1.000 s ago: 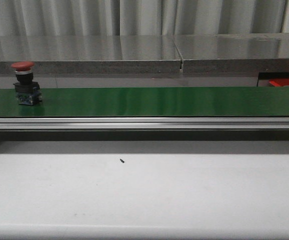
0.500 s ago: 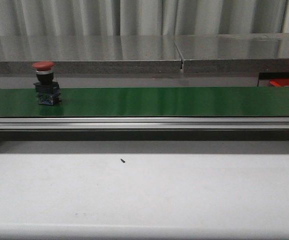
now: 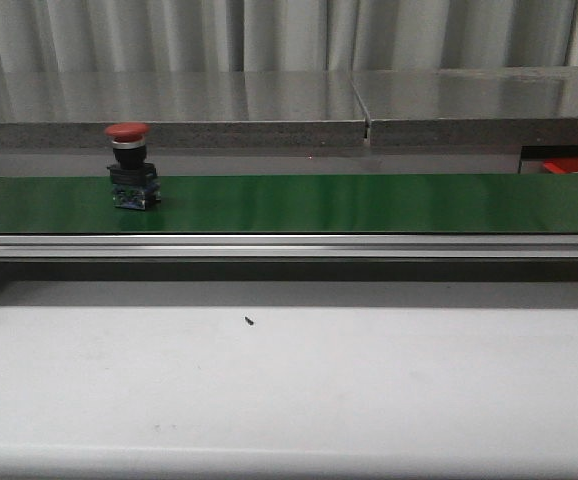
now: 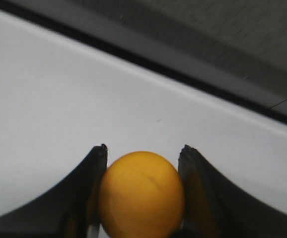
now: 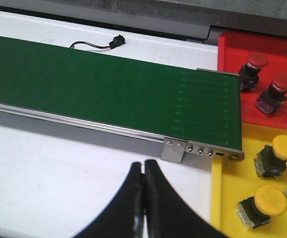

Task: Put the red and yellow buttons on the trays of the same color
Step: 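Grasp the yellow button on the table with the left gripper, then set the yellow button on the belt and open the left gripper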

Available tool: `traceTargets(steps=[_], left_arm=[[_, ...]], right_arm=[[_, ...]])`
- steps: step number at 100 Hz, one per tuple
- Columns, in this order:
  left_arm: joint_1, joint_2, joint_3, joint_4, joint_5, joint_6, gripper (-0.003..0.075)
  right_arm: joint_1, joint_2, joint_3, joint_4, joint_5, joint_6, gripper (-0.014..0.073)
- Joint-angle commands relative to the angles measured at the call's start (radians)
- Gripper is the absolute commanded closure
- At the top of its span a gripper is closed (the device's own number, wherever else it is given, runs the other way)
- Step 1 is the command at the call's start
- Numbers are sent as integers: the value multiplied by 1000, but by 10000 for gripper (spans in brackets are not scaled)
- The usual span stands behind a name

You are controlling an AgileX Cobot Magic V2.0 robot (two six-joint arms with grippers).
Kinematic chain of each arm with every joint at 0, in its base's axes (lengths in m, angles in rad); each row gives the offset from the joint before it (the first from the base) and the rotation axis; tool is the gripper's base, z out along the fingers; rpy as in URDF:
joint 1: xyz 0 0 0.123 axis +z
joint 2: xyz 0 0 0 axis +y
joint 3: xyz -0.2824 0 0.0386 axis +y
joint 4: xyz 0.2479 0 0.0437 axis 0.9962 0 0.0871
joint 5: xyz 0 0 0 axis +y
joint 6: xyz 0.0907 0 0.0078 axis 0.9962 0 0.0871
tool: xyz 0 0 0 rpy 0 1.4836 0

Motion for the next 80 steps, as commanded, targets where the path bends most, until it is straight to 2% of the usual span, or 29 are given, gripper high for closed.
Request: traceTargets(steps=[1, 16, 33, 45, 65, 80], left_arm=[[-3, -155, -19, -61, -1, -38, 739], [-22, -294, 82, -61, 19, -38, 739], [-57, -422, 283, -66, 11, -29, 739], [-95, -474, 414, -126, -5, 39, 739], [-169, -480, 581, -160, -137, 117, 739], [-209, -464, 641, -160, -215, 128, 739]], right_arm=[[3, 0, -25, 13, -61, -6, 711], [3, 0, -25, 13, -61, -6, 711], [3, 0, -25, 13, -61, -6, 711], [3, 0, -25, 13, -61, -6, 711], [3, 0, -25, 13, -61, -6, 711], [3, 0, -25, 13, -61, -6, 711]])
